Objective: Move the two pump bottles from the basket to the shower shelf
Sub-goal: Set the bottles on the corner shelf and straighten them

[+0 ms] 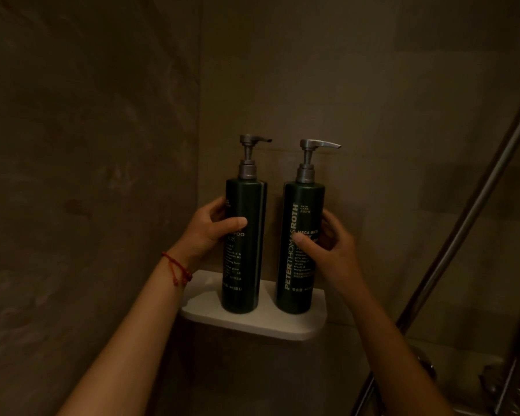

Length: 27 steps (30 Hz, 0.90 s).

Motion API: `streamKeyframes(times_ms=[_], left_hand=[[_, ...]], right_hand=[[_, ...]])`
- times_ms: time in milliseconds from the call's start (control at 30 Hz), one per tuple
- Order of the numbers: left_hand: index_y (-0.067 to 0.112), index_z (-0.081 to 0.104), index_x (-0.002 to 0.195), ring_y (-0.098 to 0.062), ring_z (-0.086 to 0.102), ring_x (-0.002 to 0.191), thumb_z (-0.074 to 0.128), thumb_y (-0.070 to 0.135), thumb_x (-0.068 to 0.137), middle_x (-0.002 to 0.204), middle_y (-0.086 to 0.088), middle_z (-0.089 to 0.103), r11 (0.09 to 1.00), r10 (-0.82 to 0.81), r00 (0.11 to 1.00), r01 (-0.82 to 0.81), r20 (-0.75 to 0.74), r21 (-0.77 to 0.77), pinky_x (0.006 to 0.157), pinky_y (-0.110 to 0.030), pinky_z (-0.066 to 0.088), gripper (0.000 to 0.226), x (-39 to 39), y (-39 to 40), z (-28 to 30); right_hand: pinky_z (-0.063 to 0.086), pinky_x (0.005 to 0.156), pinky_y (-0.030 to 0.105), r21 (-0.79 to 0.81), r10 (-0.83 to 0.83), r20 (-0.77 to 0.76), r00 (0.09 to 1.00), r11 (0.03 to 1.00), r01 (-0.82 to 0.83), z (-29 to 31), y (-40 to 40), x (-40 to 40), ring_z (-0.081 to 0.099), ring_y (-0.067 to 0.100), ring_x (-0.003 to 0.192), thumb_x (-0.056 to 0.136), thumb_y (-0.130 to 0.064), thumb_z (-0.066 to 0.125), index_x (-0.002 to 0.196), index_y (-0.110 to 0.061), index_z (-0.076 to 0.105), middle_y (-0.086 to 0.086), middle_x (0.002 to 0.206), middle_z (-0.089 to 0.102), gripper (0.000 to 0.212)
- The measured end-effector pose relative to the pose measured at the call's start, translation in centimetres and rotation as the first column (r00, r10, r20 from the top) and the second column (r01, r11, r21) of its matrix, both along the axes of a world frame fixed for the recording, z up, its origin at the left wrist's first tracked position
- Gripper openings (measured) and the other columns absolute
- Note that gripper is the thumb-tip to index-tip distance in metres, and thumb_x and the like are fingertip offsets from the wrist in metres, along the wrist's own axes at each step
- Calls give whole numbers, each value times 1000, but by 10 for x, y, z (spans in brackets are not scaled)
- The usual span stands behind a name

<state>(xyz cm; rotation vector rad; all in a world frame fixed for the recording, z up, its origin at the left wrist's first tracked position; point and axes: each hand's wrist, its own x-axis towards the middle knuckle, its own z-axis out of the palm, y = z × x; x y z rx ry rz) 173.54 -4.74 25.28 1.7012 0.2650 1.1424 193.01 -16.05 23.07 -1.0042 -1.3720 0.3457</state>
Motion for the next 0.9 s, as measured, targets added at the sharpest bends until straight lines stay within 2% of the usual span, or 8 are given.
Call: streamKeyframes(times_ms=[100, 200, 267, 367, 467, 600, 700, 900], left_hand=[[35, 66, 95, -12, 66, 95, 83, 48, 41, 93, 12, 73, 1000, -6, 1000, 7, 29, -12, 71, -23, 54, 59, 0, -2, -5], [39, 62, 102, -12, 63, 102, 79, 35, 49, 104, 10, 69, 1000, 5, 999, -4, 32, -27, 75, -24, 55, 55, -3, -7, -12], [42, 56, 107, -9, 60, 106, 76, 30, 54, 111, 10, 64, 999, 25, 1000, -25, 2, -27, 78, -22, 54, 57, -8, -10, -21], [46, 50, 106, -2, 59, 103, 80, 26, 54, 109, 15, 62, 999, 38, 995, -42, -90, -33, 70, -16, 53, 63, -15, -15, -38], [37, 46, 112, -2, 58, 100, 75, 24, 50, 110, 14, 58, 997, 51, 987, -60, -154, -55, 75, -18, 52, 70, -16, -20, -49], [18, 42, 127, -12, 54, 108, 77, 20, 52, 115, 5, 56, 990, 117, 977, -129, -178, -58, 87, -26, 45, 84, -12, -21, -50], [16, 39, 129, -8, 53, 100, 75, 8, 62, 106, 12, 54, 978, 200, 967, -206, -157, -29, 78, -18, 44, 76, -7, -23, -50], [16, 43, 122, 9, 48, 81, 76, 9, 64, 93, 21, 49, 904, 427, 902, -426, -66, 20, 57, -6, 41, 67, 4, -26, -54]], right_hand=[[50, 72, 8, 11, 4, -15, 1000, 1000, -4, -4, -1, -1, 57, -9, 100, 59, -43, 70, 107, -52, 46, -20, 112, 57, 55], [50, 71, 9, -4, 19, -31, 999, 1000, -19, -11, -2, -2, 58, -7, 101, 58, -44, 71, 110, -49, 45, -17, 114, 57, 59], [51, 70, 10, -35, 31, -32, 999, 999, -32, -17, -5, -1, 58, -6, 100, 55, -45, 71, 112, -49, 42, -17, 116, 55, 64], [51, 69, 10, -81, 55, -34, 998, 995, -57, -28, -7, 1, 56, -10, 98, 55, -38, 73, 115, -50, 37, -21, 115, 52, 71], [49, 66, 6, -140, 60, 3, 998, 988, -59, -36, -9, 3, 56, -10, 92, 60, -30, 74, 112, -47, 37, -23, 109, 51, 66], [48, 66, 5, -141, 33, -2, 999, 990, -33, -42, -7, 5, 56, -11, 91, 69, -14, 73, 108, -44, 41, -20, 108, 53, 59], [49, 67, 5, -133, 5, -6, 1000, 991, -6, -44, -8, 3, 55, -10, 93, 68, -18, 74, 118, -37, 41, -21, 109, 53, 63], [46, 72, 11, -87, -110, 15, 994, 990, 111, -48, -6, -8, 51, -10, 95, 68, -23, 75, 130, -29, 38, -27, 107, 50, 72]])
